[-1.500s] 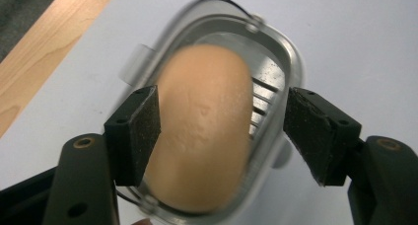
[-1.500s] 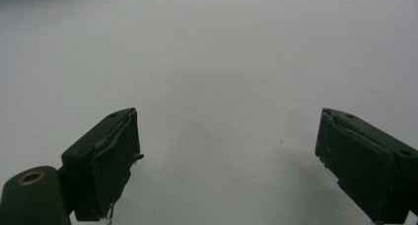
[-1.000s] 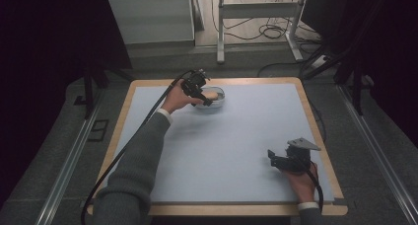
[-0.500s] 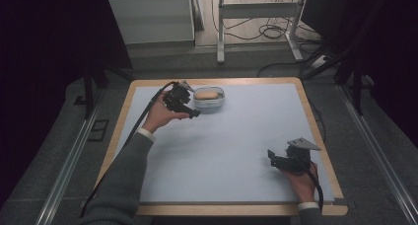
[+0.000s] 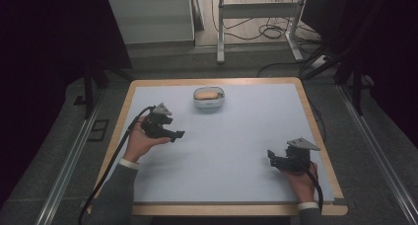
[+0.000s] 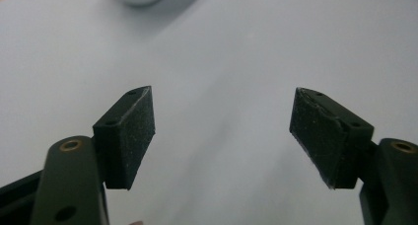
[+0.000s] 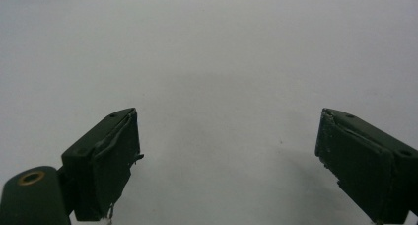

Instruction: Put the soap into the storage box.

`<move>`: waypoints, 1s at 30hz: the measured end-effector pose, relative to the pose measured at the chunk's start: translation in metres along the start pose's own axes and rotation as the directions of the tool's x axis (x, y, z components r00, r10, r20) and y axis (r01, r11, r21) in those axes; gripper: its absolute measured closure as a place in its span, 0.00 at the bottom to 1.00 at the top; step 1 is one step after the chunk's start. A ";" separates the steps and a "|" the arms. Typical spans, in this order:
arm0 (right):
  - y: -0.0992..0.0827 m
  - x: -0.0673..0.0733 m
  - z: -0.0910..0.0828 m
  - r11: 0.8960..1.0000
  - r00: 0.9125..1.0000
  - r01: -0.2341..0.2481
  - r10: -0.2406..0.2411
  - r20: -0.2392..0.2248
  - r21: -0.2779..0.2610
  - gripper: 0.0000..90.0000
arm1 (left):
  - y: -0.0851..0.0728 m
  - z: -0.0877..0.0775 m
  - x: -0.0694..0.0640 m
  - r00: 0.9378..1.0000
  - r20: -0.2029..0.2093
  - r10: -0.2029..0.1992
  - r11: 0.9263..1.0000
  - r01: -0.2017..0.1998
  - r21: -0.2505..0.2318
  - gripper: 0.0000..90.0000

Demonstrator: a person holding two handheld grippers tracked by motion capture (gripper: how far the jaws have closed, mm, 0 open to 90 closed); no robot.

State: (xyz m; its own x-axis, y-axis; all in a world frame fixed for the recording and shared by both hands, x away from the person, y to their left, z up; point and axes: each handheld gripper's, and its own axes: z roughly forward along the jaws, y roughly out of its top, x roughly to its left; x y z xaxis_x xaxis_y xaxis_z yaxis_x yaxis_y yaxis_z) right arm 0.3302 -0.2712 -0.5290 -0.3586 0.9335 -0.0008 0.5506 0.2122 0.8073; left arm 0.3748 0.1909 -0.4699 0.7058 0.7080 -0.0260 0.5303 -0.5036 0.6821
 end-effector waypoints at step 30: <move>-0.001 -0.001 -0.002 1.000 1.000 -0.001 0.001 -0.016 -0.026 0.11 | -0.077 0.005 -0.020 0.994 -0.035 -0.100 0.995 0.101 0.021 0.26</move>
State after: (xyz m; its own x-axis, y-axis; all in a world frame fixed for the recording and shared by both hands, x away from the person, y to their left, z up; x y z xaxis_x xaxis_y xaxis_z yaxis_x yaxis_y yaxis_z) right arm 0.3284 -0.2728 -0.5285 -0.3705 0.9288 0.0094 0.5315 0.2038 0.8222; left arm 0.3220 0.2130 -0.5255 0.6321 0.7719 -0.0681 0.6084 -0.4399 0.6605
